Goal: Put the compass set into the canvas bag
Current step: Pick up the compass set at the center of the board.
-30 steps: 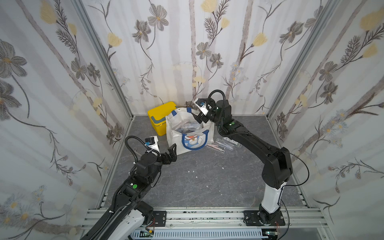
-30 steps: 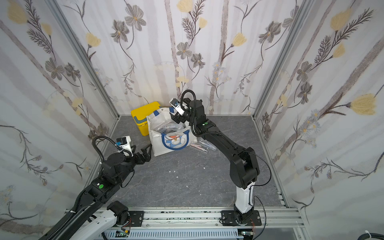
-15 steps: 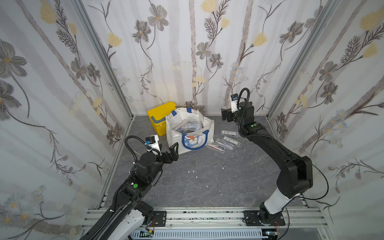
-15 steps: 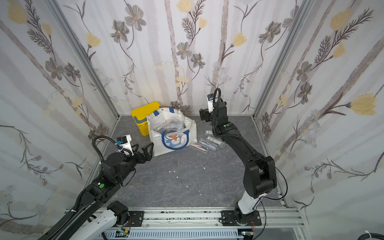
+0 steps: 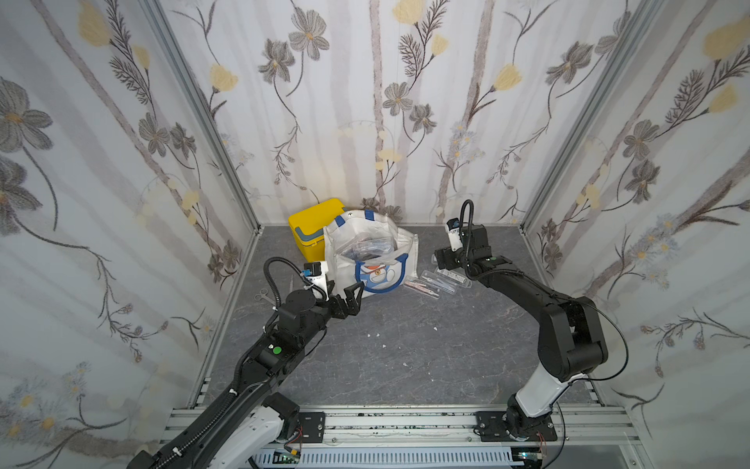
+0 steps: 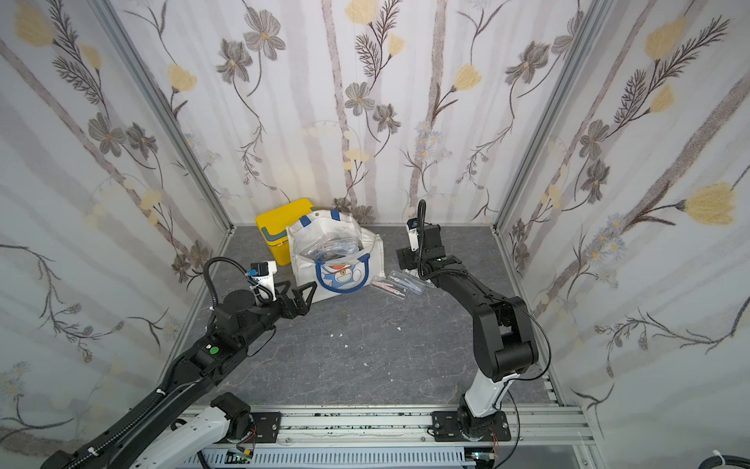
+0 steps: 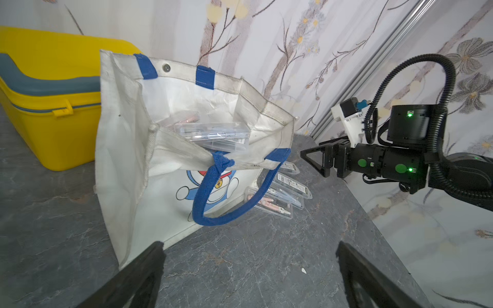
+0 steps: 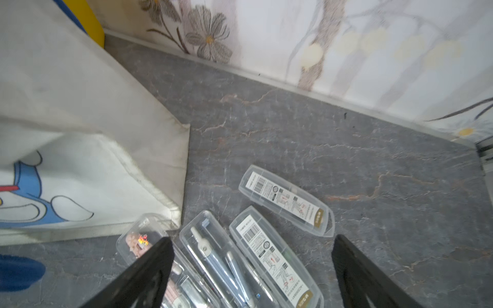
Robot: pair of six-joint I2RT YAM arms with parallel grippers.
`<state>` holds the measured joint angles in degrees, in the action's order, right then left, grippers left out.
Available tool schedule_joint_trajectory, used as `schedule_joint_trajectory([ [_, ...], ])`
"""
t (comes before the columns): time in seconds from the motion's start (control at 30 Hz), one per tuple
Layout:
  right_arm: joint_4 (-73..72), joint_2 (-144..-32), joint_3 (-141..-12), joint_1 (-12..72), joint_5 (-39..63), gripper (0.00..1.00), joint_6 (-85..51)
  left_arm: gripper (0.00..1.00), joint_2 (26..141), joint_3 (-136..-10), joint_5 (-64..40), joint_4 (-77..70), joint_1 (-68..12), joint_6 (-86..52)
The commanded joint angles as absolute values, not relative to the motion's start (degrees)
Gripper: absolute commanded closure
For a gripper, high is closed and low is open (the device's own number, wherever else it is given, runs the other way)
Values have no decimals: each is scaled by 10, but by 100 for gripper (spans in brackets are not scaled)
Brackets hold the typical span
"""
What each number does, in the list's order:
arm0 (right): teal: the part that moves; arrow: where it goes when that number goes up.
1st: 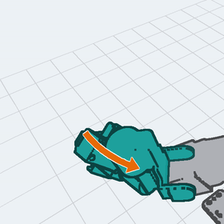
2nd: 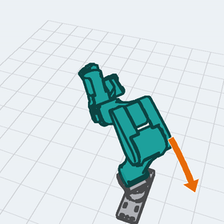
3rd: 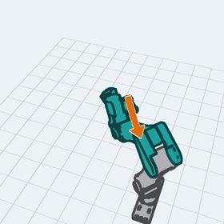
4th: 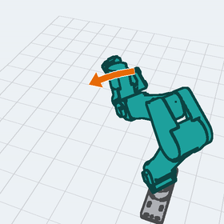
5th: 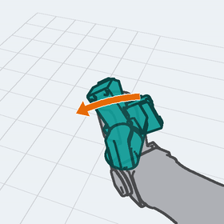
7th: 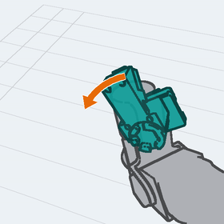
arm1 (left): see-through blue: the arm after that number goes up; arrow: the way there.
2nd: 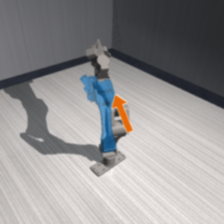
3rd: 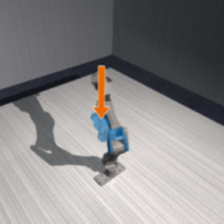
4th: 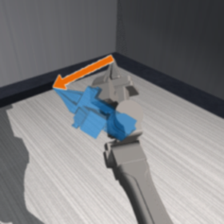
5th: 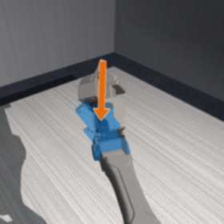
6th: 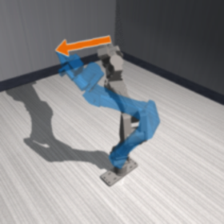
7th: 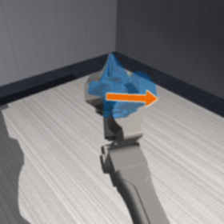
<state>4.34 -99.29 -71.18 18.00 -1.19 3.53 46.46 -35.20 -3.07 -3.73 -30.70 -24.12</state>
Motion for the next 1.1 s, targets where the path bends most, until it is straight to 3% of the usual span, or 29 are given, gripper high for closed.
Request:
schedule_joint_trajectory([
  [0.0, 67, -1013, -712, 193, 15, 8, 51, 0, 481, -343, -60, -104, -308, -266],
  [0.33, 125, -1111, -750, 243, 2, 11, 102, 0, 501, -342, -60, -110, -314, -271],
  [1.07, 117, -1142, -730, 266, 70, 25, 115, 0, 479, -335, -28, -102, -315, -263],
])
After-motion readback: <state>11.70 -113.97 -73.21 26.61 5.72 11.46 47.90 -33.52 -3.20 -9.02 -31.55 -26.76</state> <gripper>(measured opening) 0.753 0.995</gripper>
